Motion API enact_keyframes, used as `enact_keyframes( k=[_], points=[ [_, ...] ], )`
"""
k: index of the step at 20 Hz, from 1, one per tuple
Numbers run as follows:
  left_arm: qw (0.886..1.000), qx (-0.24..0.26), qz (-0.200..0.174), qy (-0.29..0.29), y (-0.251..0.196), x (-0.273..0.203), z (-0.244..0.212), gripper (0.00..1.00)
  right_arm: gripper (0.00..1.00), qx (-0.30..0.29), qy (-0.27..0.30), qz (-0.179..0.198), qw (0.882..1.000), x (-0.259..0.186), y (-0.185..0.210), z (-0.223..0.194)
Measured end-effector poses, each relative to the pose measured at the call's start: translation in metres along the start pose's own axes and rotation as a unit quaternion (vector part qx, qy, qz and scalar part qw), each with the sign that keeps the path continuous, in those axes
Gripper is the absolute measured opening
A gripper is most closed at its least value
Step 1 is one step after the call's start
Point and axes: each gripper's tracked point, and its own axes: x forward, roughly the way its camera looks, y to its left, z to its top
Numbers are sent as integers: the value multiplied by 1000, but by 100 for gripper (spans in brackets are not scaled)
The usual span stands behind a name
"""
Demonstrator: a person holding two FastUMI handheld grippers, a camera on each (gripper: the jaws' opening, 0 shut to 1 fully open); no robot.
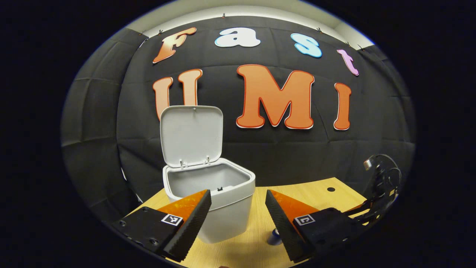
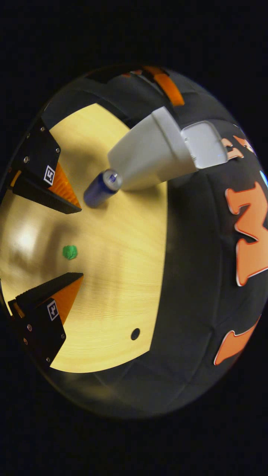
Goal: Press the lid of the desktop garbage bin to open it, pick up the crumpled paper on the desktop and throw it into the bin, then pick up the pop can on the desktop and drop it into the bin, and finally close the garbage bin lid.
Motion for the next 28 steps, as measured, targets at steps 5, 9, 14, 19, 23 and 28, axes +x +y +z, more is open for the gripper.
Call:
enact_keyframes(
  k=[5, 9, 14, 19, 23, 28],
  points=[
    [1000, -2, 8, 14, 26, -2, -8, 93, 96, -16, 78, -8, 997, 27, 0, -21],
    [1000, 8, 0, -5, 36, -3, 3, 93, 93, -20, 99, -23, 995, 37, -6, -23],
    [1000, -2, -10, -19, 36, -4, 12, 93, 71, -8, 113, -21, 993, 34, -13, -22],
    [1000, 15, -11, -17, 35, 0, 15, 93, 40, 4, 117, -20, 993, 41, -12, -24],
    [1000, 10, -14, -12, 31, 0, 13, 93, 26, 7, 130, -19, 991, 41, -12, -29],
    [1000, -7, -14, 4, 30, 0, 3, 93, 28, -10, 134, -28, 991, 39, -14, -31]
  ],
)
